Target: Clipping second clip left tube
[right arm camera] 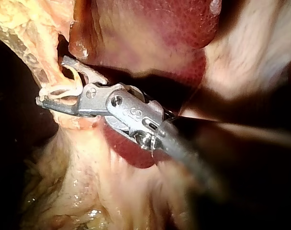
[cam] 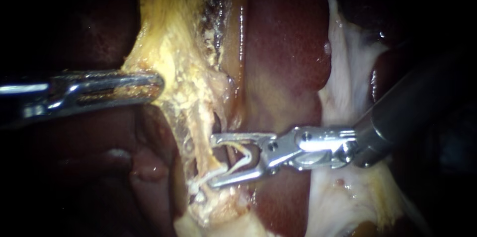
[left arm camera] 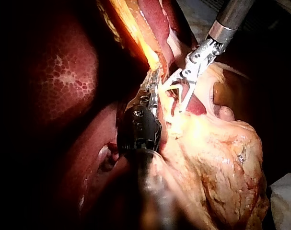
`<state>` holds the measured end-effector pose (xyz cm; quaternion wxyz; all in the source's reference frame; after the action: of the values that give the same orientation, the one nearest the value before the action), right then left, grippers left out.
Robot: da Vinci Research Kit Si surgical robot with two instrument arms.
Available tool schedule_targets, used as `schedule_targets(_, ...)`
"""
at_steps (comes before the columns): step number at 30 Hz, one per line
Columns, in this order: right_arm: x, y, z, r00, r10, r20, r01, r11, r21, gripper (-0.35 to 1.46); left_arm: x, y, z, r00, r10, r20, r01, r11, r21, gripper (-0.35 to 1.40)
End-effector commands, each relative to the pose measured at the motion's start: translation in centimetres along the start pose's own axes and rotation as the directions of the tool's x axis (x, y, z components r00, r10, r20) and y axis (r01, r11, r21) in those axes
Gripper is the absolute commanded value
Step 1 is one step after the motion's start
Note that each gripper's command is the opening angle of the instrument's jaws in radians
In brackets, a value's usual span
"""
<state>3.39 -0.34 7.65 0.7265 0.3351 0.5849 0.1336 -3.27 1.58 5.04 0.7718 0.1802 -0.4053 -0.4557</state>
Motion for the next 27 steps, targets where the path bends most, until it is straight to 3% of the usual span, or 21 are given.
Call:
schedule_targets(1,0.01,0.0,0.01,1.0,0.007,-0.003,-0.007,1.0,0.015,0.56,0.0,0.01,0.01,1.0,0.0,0.0,0.0,1.0,0.0,-0.35)
schedule_targets(10,0.08,-0.07,0.2,0.999,0.042,-0.018,-0.04,0.993,0.116,0.53,0.02,0.05,0.04,1.0,0.002,0.0,-0.002,1.0,0.0,-0.35)
schedule_targets(20,0.07,-0.04,0.37,0.997,0.075,-0.012,-0.072,0.987,0.143,0.42,0.02,0.05,0.07,1.0,0.001,0.001,-0.001,1.0,-0.001,-0.35)
schedule_targets(22,0.06,-0.04,0.36,0.997,0.081,-0.011,-0.078,0.987,0.143,0.34,0.03,0.05,0.07,1.0,0.001,0.001,-0.001,1.0,-0.002,-0.35)
schedule_targets(25,0.05,-0.04,0.31,0.996,0.087,-0.013,-0.085,0.99,0.112,-0.27,0.03,0.06,0.08,1.0,0.002,0.001,-0.002,1.0,-0.001,-0.35)
schedule_targets(27,0.08,-0.01,0.27,0.996,0.088,0.009,-0.089,0.993,0.082,-0.35,0.03,0.06,0.08,1.0,0.002,0.001,-0.002,1.0,-0.002,-0.35)
